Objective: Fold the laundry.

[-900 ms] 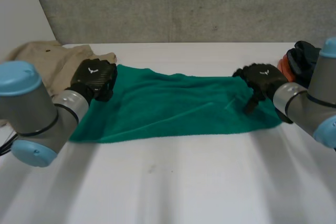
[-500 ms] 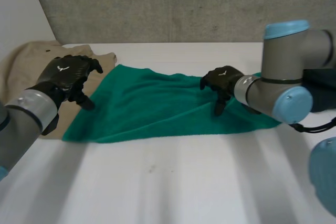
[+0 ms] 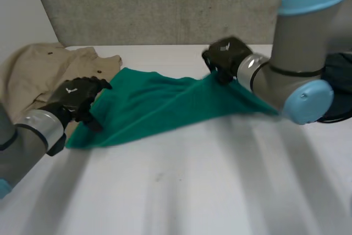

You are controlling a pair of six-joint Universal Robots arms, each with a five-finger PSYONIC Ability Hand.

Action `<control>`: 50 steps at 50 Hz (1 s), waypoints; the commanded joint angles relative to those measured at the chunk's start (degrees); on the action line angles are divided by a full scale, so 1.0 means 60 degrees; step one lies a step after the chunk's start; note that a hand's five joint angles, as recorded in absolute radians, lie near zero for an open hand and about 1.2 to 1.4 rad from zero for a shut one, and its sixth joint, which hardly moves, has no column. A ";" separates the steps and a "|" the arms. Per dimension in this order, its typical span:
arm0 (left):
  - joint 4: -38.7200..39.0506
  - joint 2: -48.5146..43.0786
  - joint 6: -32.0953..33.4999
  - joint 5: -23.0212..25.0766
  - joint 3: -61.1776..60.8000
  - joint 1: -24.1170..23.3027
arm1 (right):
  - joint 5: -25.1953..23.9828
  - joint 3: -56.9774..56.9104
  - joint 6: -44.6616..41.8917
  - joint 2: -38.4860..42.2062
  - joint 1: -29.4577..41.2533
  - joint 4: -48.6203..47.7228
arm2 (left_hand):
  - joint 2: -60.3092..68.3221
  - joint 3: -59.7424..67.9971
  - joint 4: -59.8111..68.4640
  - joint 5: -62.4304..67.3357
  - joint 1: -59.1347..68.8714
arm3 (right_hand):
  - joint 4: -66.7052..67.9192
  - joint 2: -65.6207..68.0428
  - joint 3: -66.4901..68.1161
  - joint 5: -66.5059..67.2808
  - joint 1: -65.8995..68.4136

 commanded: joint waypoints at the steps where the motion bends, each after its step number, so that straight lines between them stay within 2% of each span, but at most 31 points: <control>1: -0.0266 -0.1345 -0.0329 -0.0387 0.0722 -0.0383 | 0.0084 0.1859 0.0671 -0.2177 0.0363 -0.1306 | -0.0038 -0.0102 -0.0026 0.0075 -0.0178 | 0.1958 0.2074 0.2050 0.2170 0.2435; 7: -0.0574 -0.2135 -0.0870 -0.0928 0.1410 -0.0866 | 0.0479 0.2826 0.0949 -0.3144 0.0743 -0.1541 | -0.0038 -0.0102 -0.0026 0.0075 -0.0178 | 0.1958 0.2074 0.2050 0.2170 0.2435; 13: -0.0823 -0.2547 -0.1310 -0.1207 0.1953 -0.1349 | 0.0845 0.3077 0.1315 -0.3497 0.0964 -0.1556 | 0.0157 0.0093 0.0169 0.0270 0.0018 | 0.1958 0.2074 0.2050 0.2170 0.2435; 17: -0.1145 -0.2840 -0.1354 -0.1573 0.2231 -0.1628 | 0.1036 0.3077 0.1491 -0.3658 0.0993 -0.1600 | 0.1893 0.1829 0.1904 0.2005 0.1753 | 0.1958 0.2074 0.2050 0.2170 0.2435; 21: -0.1190 -0.2972 -0.1033 -0.2626 0.2334 -0.1629 | 0.1285 0.3077 0.1419 -0.3819 0.0862 -0.1702 | 0.3992 0.3928 0.4004 0.4105 0.3852 | 0.1958 0.2074 0.2050 0.2170 0.2435; 22: -0.1074 -0.2928 -0.0815 -0.3122 0.2305 -0.1542 | 0.1372 0.3106 0.1273 -0.3834 0.0731 -0.1717 | 0.5026 0.4962 0.5037 0.5139 0.4886 | 0.1958 0.2074 0.2050 0.2170 0.2435; 26: -0.0518 -0.2534 -0.0199 -0.3712 0.2101 -0.1307 | 0.1461 0.3324 0.0907 -0.3936 0.0379 -0.1659 | 0.5956 0.5892 0.5967 0.6068 0.5816 | 0.1958 0.2074 0.2050 0.2170 0.2435; 29: -0.0224 -0.2255 0.0110 -0.3450 0.1895 -0.1204 | 0.1403 0.3588 0.0789 -0.4024 0.0247 -0.1644 | 0.8365 0.8301 0.8376 0.8477 0.8225 | 0.1958 0.2074 0.2050 0.2170 0.2435; 30: -0.0093 -0.2109 0.0256 -0.3072 0.1764 -0.1117 | 0.1359 0.3807 0.0759 -0.4068 0.0188 -0.1658 | 0.9566 0.9502 0.9577 0.9679 0.9426 | 0.1958 0.2074 0.2050 0.2170 0.2435; 32: -0.0033 -0.2020 0.0403 -0.2675 0.1661 -0.1043 | 0.1315 0.4042 0.0759 -0.4127 0.0129 -0.1688 | 1.0244 1.0180 1.0256 1.0357 1.0105 | 0.1958 0.2074 0.2050 0.2170 0.2435; 44: -0.0588 -0.1493 0.1062 0.0197 0.1440 0.0246 | 0.0685 0.5273 0.0248 -0.3952 -0.0603 -0.1674 | 1.0248 1.0184 1.0259 1.0360 1.0108 | 0.1958 0.2074 0.2050 0.2170 0.2435; 45: -0.0952 -0.1231 0.1266 0.0590 0.1513 0.0348 | 0.0641 0.5390 -0.0160 -0.3893 -0.0719 -0.1470 | 1.0248 1.0184 1.0259 1.0360 1.0108 | 0.1958 0.2074 0.2050 0.2170 0.2435; 48: -0.2050 -0.0733 0.1808 0.1061 0.1631 0.0437 | 0.0626 0.5581 -0.0879 -0.3936 -0.0954 -0.0841 | 1.0248 1.0184 1.0259 1.0360 1.0108 | 0.1958 0.2074 0.2050 0.2170 0.2435; 50: -0.3412 -0.0001 0.2525 0.1282 0.1879 0.0554 | 0.0612 0.5669 -0.1553 -0.4010 -0.1189 -0.0312 | 1.0248 1.0184 1.0259 1.0360 1.0108 | 0.1958 0.2074 0.2050 0.2170 0.2435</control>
